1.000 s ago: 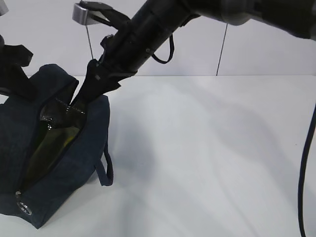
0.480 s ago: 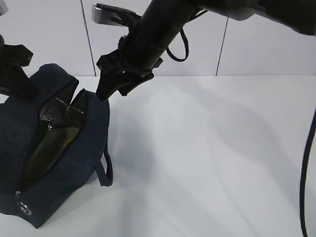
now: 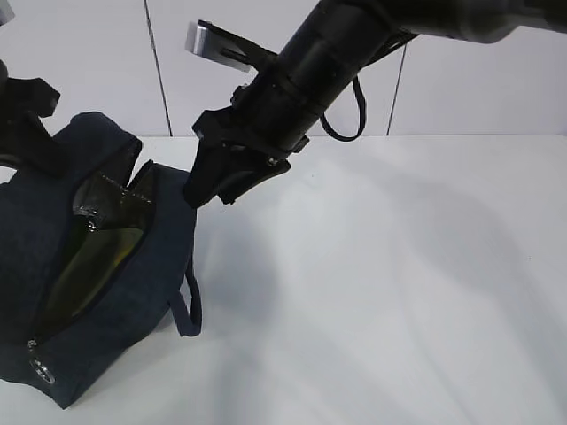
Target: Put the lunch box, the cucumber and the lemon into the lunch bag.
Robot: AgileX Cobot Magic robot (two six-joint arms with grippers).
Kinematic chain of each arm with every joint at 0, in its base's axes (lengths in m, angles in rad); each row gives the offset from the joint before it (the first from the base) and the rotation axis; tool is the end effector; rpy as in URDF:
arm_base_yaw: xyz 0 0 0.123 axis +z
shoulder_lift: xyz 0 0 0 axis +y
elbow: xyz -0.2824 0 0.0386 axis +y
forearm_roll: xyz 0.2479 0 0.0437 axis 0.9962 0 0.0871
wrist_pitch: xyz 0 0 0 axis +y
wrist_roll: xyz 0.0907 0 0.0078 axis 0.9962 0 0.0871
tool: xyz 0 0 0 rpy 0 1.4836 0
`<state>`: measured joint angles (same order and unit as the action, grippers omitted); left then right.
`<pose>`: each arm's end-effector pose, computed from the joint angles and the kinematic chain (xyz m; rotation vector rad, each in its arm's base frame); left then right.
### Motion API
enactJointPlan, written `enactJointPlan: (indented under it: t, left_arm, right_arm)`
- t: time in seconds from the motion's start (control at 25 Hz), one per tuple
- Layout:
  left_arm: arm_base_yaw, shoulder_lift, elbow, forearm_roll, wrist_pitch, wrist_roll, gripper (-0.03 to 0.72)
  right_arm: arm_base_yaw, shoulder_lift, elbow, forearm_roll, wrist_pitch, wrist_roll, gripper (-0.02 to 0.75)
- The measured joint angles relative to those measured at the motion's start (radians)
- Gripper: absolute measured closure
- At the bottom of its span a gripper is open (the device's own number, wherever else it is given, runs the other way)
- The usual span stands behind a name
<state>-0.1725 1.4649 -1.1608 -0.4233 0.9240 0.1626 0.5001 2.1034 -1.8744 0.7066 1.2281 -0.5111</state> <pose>0.2878 -0.0805 0.2988 0.2021 2.6628 -0.5340 0.3673 0.2641 0.2641 -1.1245 2.5391 0.9937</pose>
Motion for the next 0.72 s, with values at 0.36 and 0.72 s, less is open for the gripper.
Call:
enactJointPlan:
  t: [0.36, 0.72]
  left_arm:
    - [0.0, 0.0, 0.0, 0.0, -0.004, 0.0, 0.695]
    - [0.0, 0.0, 0.0, 0.0, -0.004, 0.0, 0.695]
  right_arm:
    - [0.0, -0.24, 0.41, 0.228, -0.308, -0.197, 0.348]
    - [0.0, -0.331, 0.79, 0.955, -0.525, -0.643, 0.349]
